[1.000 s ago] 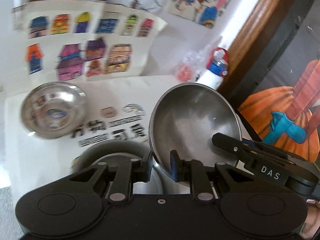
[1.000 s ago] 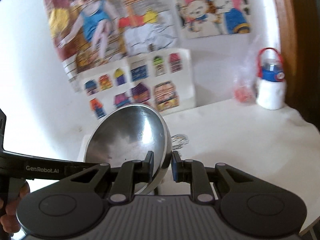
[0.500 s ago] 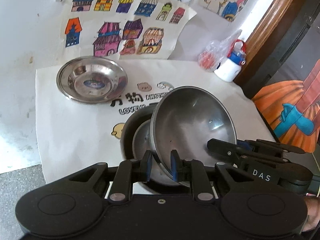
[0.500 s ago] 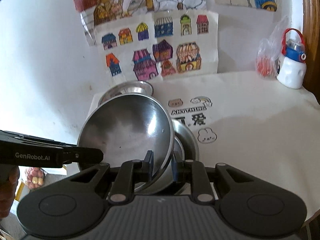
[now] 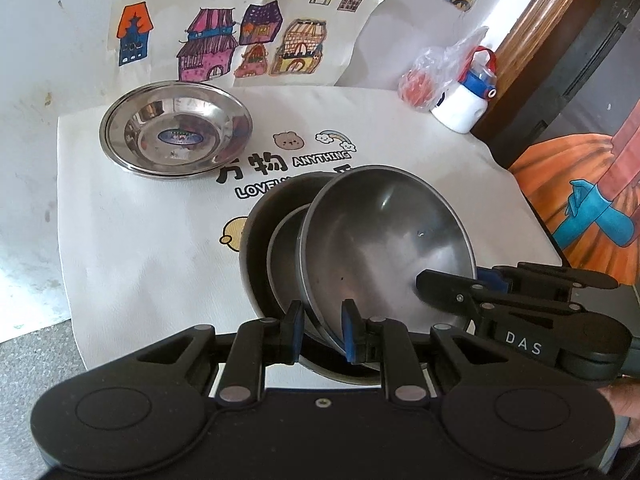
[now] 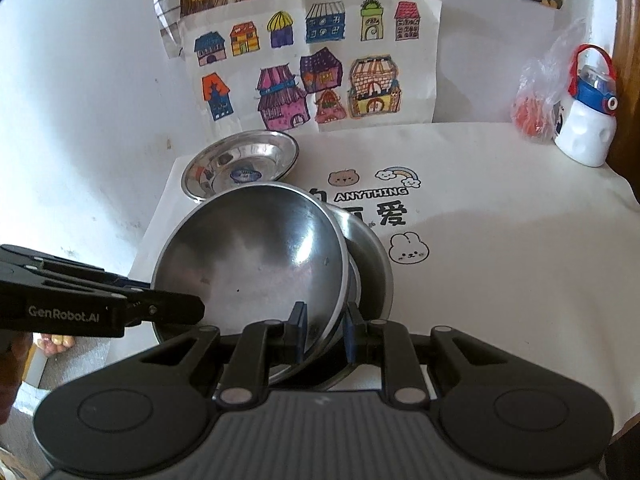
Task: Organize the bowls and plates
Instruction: 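Lower the bowl into the stacked bowls and open both grippers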
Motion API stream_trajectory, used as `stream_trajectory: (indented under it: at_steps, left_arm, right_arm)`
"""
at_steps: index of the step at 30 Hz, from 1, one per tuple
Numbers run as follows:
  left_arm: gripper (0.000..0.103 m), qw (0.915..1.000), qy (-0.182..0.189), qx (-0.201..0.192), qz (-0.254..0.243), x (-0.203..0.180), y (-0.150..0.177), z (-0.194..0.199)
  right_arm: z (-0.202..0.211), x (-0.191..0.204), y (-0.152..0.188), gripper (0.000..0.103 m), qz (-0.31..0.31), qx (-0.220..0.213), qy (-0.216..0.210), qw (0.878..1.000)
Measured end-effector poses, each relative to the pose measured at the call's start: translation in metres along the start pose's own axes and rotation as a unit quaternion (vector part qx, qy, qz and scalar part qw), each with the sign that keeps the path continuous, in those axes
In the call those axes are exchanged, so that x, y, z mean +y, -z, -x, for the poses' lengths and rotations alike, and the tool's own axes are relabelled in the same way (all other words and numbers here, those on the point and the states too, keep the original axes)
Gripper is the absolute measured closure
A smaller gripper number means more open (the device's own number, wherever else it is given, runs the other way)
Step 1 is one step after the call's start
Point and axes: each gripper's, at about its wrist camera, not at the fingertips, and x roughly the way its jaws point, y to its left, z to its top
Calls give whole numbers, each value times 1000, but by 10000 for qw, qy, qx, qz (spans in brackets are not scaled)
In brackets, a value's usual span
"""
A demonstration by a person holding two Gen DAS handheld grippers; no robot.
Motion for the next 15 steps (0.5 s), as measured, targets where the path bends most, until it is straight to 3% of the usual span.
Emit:
stream_trajectory:
  at_steps: [15]
  left_arm:
    - [82,9998,-59,204,-57,2,-7,-11]
  right_arm:
    - [-13,7,-5,80,233,300,139,9992]
